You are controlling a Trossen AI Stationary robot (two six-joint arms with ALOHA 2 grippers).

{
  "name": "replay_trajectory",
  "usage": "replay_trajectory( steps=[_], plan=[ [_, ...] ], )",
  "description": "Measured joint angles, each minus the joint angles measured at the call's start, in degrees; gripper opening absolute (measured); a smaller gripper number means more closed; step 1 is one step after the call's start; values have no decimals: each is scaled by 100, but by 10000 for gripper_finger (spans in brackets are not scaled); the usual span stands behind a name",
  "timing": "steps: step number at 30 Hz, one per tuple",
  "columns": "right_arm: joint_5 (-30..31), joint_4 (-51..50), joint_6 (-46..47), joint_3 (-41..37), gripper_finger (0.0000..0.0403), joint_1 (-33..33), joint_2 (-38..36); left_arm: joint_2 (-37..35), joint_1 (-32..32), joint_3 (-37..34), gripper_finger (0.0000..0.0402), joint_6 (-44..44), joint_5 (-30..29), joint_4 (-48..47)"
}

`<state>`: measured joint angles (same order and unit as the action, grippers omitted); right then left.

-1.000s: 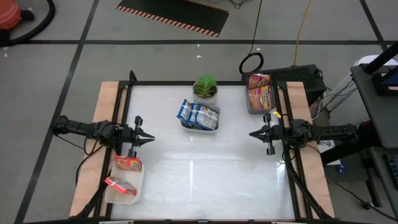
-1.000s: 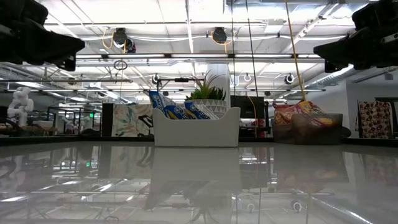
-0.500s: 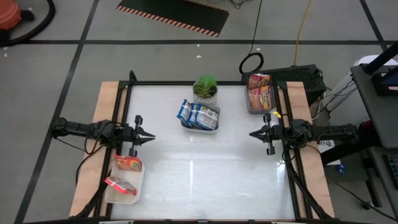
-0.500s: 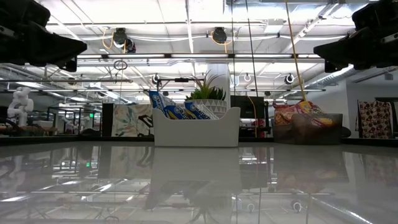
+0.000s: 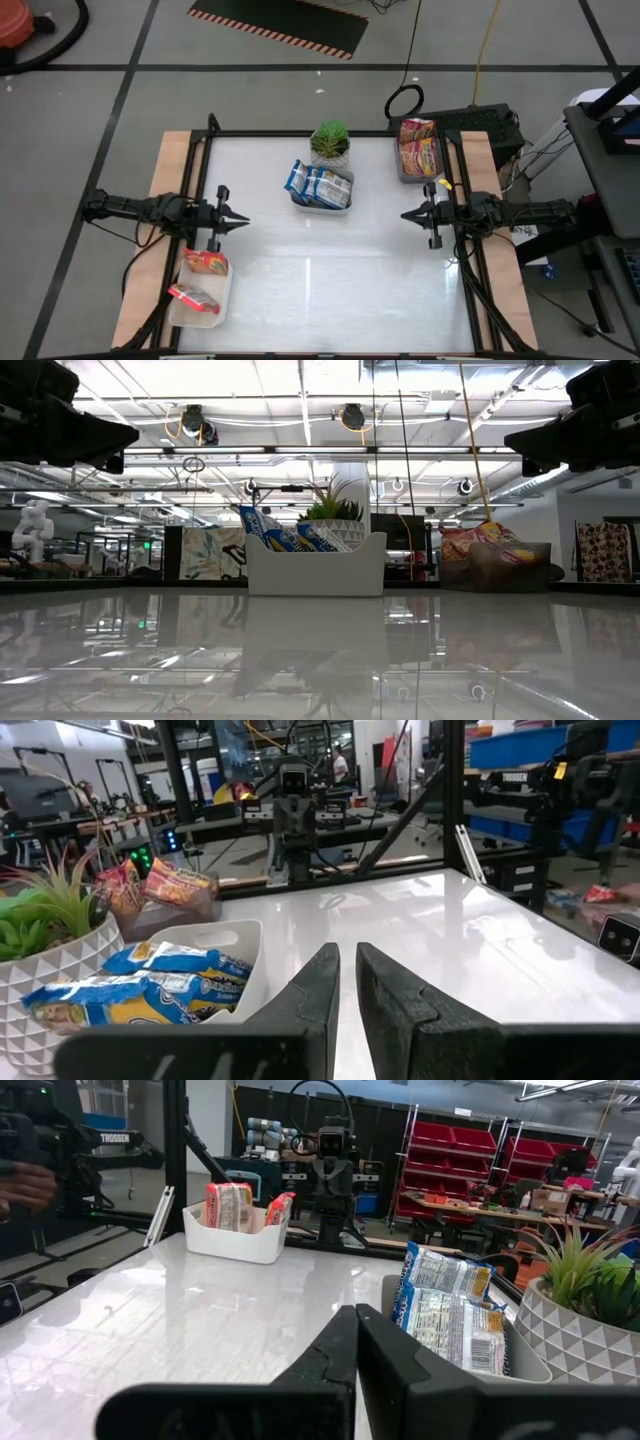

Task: Sort Maruchan noodles
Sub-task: Return to Home Position

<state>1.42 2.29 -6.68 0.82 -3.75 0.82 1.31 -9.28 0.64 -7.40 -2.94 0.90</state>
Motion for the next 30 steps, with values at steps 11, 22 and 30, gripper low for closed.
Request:
replay_trajectory(
  steps=[11, 22, 30],
  plan=[
    [-1, -1, 0, 2, 0, 0, -2, 18, 199, 0, 44, 18, 84, -29],
    [-1, 1, 0, 1, 0, 1, -1, 18, 208, -7, 44, -339, -11, 49],
    [-1, -1, 0, 2, 0, 0, -2, 18, 208, -9, 44, 260, -13, 46]
  ],
)
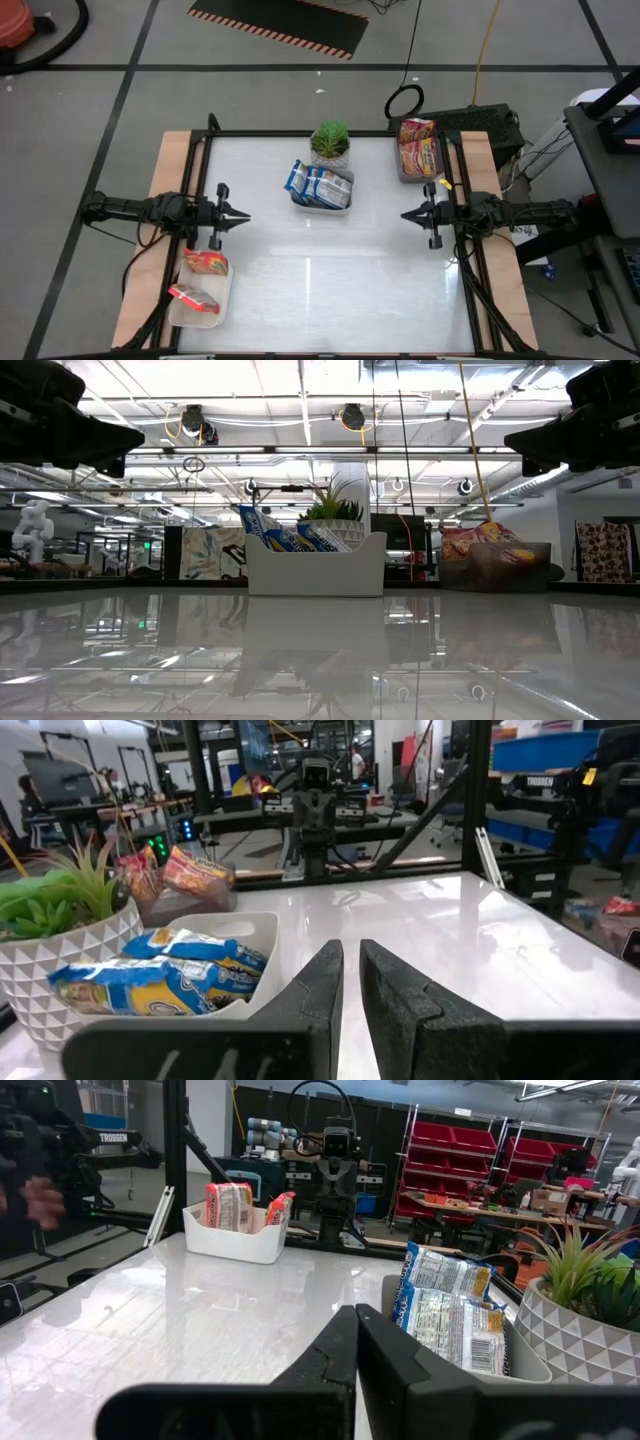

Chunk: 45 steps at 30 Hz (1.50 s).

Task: Sort Maruchan noodles
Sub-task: Return to Home Position

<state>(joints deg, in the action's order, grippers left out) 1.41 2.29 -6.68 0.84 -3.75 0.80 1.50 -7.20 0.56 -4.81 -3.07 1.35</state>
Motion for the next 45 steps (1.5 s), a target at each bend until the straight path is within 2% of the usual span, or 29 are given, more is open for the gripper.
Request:
replay_trajectory(
  steps=[45],
  plan=[
    [1, 0, 0, -2, 0, 0, 0, 0, 0, -2, 44, 18, -11, 183]
  ],
)
